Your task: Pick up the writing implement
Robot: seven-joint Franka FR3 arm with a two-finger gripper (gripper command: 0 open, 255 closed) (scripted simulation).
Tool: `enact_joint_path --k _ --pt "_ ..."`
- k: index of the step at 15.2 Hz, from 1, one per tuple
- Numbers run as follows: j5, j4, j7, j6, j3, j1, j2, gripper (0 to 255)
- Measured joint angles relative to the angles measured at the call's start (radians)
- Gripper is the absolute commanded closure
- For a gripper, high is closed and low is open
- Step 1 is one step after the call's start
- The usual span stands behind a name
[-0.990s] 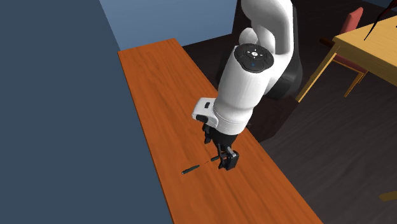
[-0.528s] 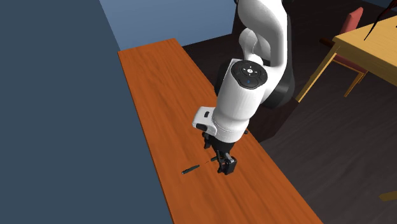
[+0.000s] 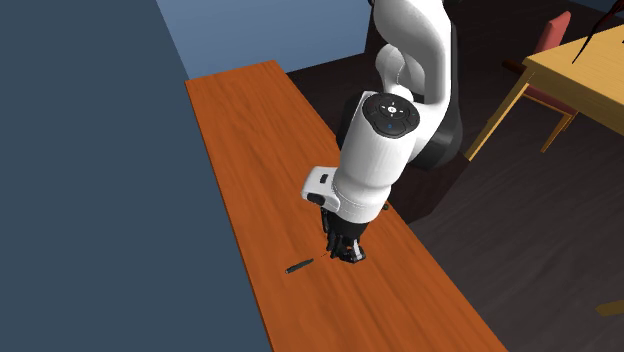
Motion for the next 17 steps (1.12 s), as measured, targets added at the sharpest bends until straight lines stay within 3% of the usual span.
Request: enact_joint_path --k 17 --pt "0.045 0.123 -0.038 -0.164 0.017 -0.003 -0.046 255"
